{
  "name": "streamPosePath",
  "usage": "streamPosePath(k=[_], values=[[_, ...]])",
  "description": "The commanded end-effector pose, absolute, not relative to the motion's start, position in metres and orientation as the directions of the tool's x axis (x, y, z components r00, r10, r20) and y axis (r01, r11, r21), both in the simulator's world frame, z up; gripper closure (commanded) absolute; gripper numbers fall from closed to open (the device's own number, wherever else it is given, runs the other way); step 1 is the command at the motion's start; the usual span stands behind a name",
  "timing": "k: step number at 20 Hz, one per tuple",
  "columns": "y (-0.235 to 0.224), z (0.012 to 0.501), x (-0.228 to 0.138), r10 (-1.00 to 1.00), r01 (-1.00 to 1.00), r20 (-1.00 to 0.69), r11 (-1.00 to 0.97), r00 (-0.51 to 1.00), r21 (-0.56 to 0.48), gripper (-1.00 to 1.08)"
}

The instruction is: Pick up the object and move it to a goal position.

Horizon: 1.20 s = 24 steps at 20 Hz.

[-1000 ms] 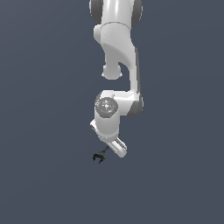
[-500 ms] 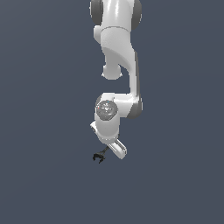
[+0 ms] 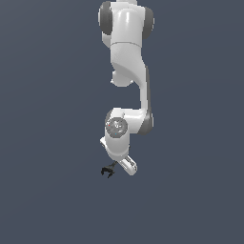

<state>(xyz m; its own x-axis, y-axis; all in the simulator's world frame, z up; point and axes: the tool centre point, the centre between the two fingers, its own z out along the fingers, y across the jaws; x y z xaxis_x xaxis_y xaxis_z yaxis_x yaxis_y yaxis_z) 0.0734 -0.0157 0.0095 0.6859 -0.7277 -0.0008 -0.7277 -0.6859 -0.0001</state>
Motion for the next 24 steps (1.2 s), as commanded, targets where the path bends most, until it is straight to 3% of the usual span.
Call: streamPosePath(k=[1,2,16,24], values=[[-0.016,0.008,0.074,-0.728,-0.728,0.0,-0.685,0.685,0.0,-0.92],[-0.016,0.008,0.074,-0.728,-0.728,0.0,-0.685,0.685,0.0,1.08],[-0.02,0.014,0.073,-0.729,-0.729,0.001,-0.684,0.684,0.0,1.08],[-0.04,0.052,0.067,-0.729,-0.729,0.0,-0.684,0.684,0.0,1.08]])
